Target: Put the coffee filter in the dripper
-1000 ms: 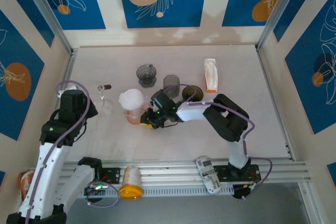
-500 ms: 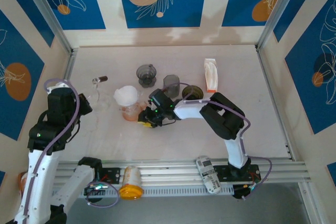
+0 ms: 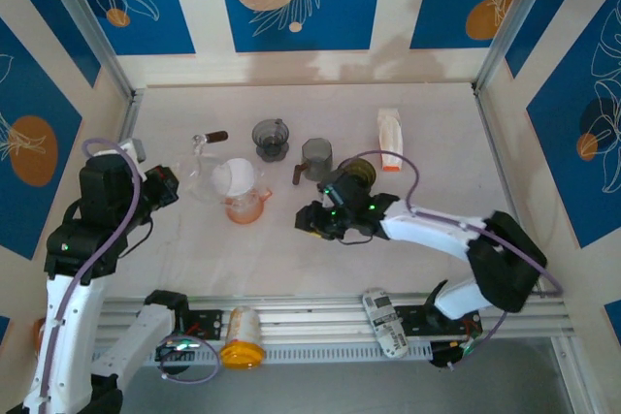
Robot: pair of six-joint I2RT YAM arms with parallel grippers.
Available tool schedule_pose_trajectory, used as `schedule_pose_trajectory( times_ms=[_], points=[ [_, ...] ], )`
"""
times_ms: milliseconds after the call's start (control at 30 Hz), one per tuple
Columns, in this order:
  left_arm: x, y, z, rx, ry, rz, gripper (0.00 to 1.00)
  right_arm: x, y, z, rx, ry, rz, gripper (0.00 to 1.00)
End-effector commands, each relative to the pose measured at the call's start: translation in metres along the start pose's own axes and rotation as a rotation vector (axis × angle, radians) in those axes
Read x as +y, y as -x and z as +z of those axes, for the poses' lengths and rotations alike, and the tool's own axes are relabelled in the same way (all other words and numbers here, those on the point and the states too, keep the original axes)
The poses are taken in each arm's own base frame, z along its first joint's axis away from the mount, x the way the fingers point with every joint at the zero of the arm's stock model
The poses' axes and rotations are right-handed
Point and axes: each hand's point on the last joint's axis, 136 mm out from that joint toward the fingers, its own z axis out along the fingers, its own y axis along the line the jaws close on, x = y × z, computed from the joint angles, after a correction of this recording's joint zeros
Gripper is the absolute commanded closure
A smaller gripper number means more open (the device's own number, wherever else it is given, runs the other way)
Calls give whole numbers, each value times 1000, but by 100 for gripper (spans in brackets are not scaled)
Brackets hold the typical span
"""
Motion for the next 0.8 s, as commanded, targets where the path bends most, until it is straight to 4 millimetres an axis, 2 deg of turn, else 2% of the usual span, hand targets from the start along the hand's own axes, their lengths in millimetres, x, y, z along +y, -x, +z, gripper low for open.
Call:
schedule_pose_trajectory(
  times_ms=[0,200,267,400,533,667,767],
  points=[
    [-31,10,-10,-39,-153,-37,100,-36,9,-30,-90,-139,-21,60],
    [-52,-6,1,2,-193,27,100,-57,25,-82,-225,-178,-7,60],
    [-68,-13,5,9,-203,83,100,-63,28,-94,-255,-182,4,60],
    [-109,-39,19,48,-244,211,100,-75,31,-117,-313,-205,28,60],
    [-143,-87,43,132,-250,340,100,-87,34,-146,-387,-268,22,60],
    [-151,-142,76,253,-238,381,100,-92,34,-171,-450,-289,5,59],
    [-152,-176,97,317,-216,410,100,-96,31,-181,-472,-293,1,59]
  ],
)
